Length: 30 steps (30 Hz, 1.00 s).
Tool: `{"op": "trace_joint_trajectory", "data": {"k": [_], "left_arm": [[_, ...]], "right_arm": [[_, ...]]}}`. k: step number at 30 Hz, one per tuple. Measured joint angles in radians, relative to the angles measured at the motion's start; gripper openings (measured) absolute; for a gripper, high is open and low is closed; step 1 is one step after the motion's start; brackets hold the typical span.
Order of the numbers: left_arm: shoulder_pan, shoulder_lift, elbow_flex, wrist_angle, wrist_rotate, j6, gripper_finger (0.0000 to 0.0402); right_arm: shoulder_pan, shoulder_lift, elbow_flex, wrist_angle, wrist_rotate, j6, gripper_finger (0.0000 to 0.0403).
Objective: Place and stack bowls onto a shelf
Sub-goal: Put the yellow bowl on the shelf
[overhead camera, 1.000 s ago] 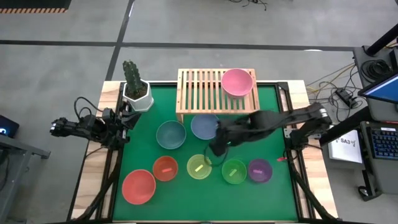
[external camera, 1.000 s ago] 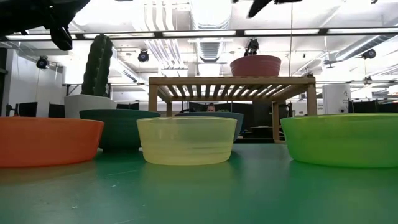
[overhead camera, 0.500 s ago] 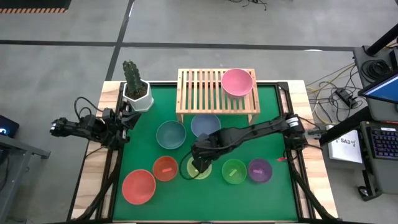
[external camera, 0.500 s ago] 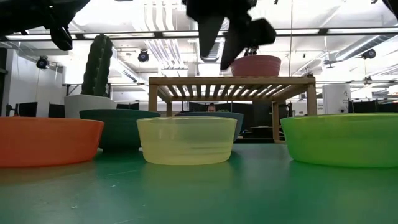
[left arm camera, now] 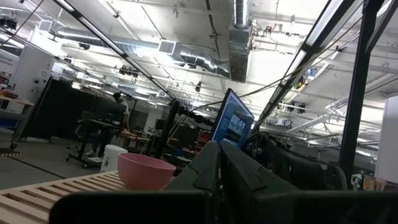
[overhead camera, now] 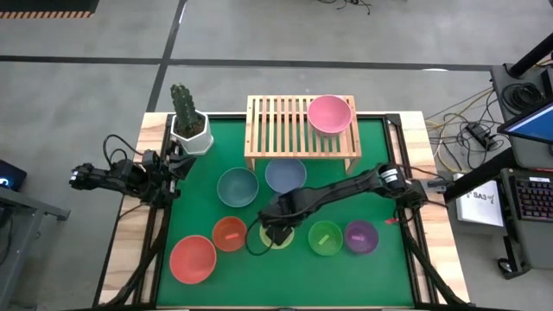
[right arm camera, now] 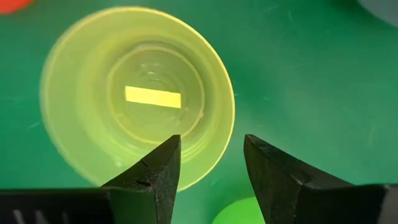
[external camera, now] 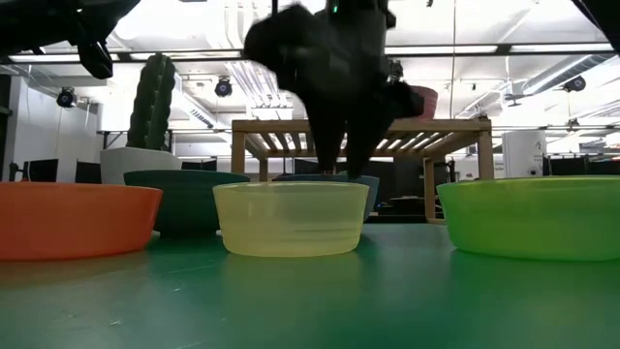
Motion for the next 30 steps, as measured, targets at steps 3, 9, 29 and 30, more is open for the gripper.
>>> {"op": "trace_joint_trajectory", "data": {"k": [3, 9, 29, 30], "left_arm": [[0.0, 0.0, 0.0, 0.0, 0.0, 0.0, 0.0], [0.0, 0.0, 0.0, 0.0, 0.0, 0.0, 0.0], [0.001, 0.0, 0.0, 0.0, 0.0, 0.0, 0.0], [0.001, 0.0, 0.0, 0.0, 0.0, 0.0, 0.0]], "right_arm": [[-0.003, 0.03, 0.0, 0.0, 0.003, -0.011, 0.0155], [-0.01, 0.061, -0.001, 0.004, 0.024, -0.032, 0.0141], [-0.032, 0.015, -0.002, 0.015, -0.07, -0.089, 0.0008], [-0.036, 0.003, -0.002, 0.017, -0.098, -0.101, 0.0008]]}}
